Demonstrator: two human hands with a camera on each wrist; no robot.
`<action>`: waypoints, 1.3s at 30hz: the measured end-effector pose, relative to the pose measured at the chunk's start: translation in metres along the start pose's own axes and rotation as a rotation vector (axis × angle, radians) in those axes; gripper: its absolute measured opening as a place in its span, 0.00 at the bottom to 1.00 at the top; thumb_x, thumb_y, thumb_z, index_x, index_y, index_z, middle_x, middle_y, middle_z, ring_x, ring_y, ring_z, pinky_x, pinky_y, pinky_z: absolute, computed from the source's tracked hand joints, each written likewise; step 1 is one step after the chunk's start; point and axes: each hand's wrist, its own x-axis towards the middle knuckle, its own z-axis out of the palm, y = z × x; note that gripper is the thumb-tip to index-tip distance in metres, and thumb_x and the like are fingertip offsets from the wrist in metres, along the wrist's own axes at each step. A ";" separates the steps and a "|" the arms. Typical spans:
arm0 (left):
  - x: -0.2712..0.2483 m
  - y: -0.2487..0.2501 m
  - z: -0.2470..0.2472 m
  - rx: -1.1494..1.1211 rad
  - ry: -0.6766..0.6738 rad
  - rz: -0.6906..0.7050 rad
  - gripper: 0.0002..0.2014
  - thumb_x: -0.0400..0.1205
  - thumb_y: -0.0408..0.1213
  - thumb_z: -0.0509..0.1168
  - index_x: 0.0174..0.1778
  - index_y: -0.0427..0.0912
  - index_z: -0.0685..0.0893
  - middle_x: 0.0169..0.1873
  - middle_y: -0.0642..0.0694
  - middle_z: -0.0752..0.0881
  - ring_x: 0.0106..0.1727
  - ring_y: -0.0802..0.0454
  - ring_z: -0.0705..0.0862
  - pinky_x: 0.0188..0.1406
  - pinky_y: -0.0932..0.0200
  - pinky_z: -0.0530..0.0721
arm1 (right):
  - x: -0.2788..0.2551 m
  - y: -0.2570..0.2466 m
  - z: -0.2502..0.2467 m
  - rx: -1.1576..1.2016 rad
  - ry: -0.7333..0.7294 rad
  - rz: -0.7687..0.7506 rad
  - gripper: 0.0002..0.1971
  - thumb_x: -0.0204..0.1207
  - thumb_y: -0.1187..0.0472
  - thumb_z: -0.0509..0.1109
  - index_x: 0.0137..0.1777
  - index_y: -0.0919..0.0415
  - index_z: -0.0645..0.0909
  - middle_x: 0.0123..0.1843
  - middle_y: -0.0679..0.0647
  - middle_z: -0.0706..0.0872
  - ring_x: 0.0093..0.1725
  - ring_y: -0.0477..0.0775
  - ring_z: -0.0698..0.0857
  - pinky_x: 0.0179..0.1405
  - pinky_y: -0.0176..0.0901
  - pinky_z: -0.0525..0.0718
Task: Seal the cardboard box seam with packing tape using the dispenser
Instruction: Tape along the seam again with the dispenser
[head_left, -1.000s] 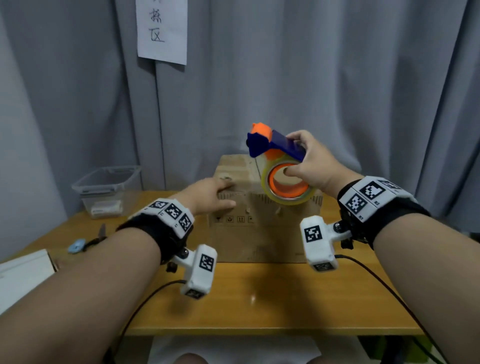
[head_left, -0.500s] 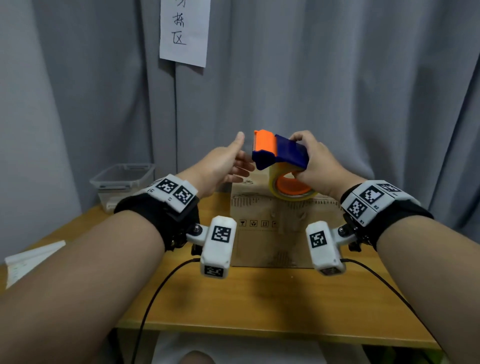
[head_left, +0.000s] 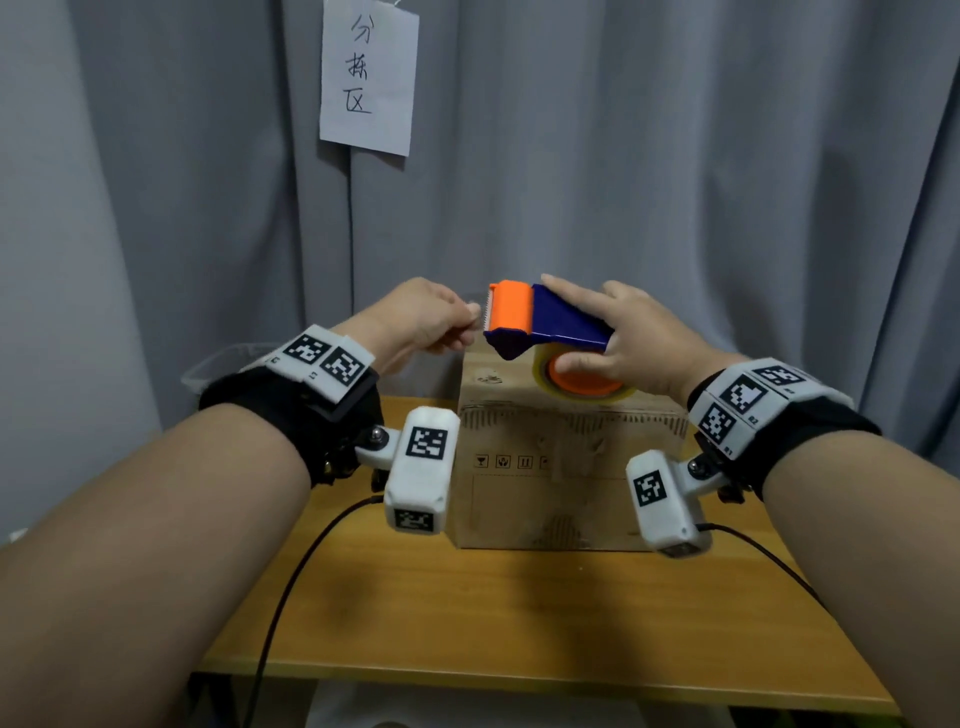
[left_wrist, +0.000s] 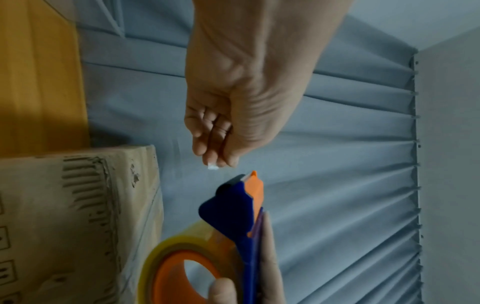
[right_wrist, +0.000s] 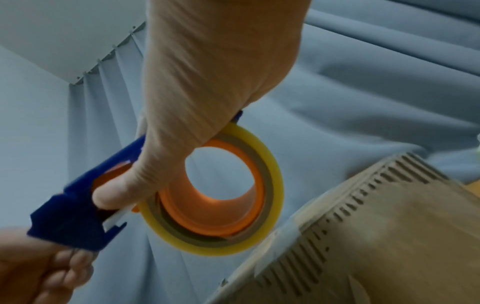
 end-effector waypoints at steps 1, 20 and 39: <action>-0.001 -0.003 0.000 -0.012 0.007 -0.014 0.09 0.85 0.37 0.61 0.47 0.36 0.84 0.32 0.47 0.84 0.30 0.58 0.79 0.29 0.68 0.77 | 0.000 -0.001 -0.004 -0.026 -0.006 -0.010 0.41 0.71 0.37 0.68 0.80 0.30 0.48 0.52 0.54 0.74 0.51 0.52 0.72 0.49 0.43 0.70; -0.009 -0.060 0.047 -0.455 0.154 -0.262 0.08 0.86 0.41 0.59 0.42 0.45 0.76 0.41 0.45 0.87 0.43 0.54 0.85 0.40 0.61 0.84 | 0.011 -0.005 0.004 -0.230 -0.174 -0.010 0.20 0.78 0.51 0.64 0.69 0.49 0.69 0.57 0.55 0.78 0.56 0.59 0.77 0.55 0.49 0.69; -0.002 -0.046 0.010 -0.174 0.203 -0.238 0.11 0.85 0.37 0.60 0.38 0.38 0.76 0.28 0.46 0.77 0.24 0.54 0.71 0.25 0.64 0.74 | -0.001 -0.019 0.004 -0.450 -0.105 -0.122 0.45 0.61 0.22 0.41 0.80 0.36 0.59 0.46 0.53 0.70 0.45 0.56 0.73 0.44 0.48 0.72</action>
